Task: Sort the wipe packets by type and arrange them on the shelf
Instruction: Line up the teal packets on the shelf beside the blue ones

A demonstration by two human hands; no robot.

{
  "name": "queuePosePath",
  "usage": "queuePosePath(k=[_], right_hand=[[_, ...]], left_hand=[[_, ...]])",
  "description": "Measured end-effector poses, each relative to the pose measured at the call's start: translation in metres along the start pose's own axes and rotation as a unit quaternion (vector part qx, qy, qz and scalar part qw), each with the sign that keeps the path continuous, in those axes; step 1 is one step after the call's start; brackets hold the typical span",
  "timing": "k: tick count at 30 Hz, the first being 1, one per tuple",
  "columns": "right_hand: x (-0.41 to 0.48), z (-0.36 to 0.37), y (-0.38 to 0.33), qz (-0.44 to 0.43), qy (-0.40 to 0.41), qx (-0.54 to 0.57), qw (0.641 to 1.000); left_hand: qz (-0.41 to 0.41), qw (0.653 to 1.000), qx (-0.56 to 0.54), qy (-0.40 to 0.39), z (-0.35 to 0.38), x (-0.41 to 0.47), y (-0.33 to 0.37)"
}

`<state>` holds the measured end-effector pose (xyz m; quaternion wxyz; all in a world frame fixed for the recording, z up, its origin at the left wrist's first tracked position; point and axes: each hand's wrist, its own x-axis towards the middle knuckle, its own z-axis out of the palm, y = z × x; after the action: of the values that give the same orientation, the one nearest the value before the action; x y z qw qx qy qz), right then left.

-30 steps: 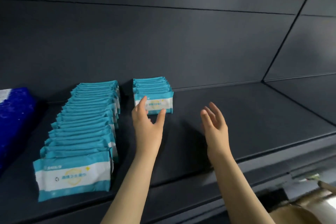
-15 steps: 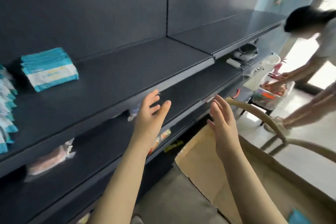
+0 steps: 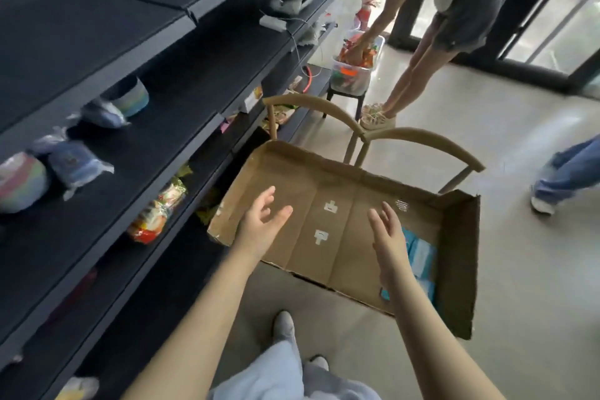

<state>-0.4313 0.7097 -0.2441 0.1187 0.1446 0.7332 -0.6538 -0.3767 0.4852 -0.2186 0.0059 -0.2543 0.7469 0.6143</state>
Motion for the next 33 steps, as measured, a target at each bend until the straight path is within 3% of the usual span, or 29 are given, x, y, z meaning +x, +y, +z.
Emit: queuePosePath(k=[14,27,33], right_hand=[[0.076,-0.111,0.099,0.193,0.136,0.044,0.971],[0.222,-0.21,0.221,0.317,0.058,-0.07,0.944],[0.271,-0.23,0.264,0.335,0.044,-0.1,0.936]], left_hand=[[-0.116,0.975,0.088,-0.168,0.14,0.081,-0.057],[-0.282,0.927,0.148,-0.197,0.319,0.159,-0.148],[-0.294,0.916,0.174,-0.208,0.392,0.189,-0.181]])
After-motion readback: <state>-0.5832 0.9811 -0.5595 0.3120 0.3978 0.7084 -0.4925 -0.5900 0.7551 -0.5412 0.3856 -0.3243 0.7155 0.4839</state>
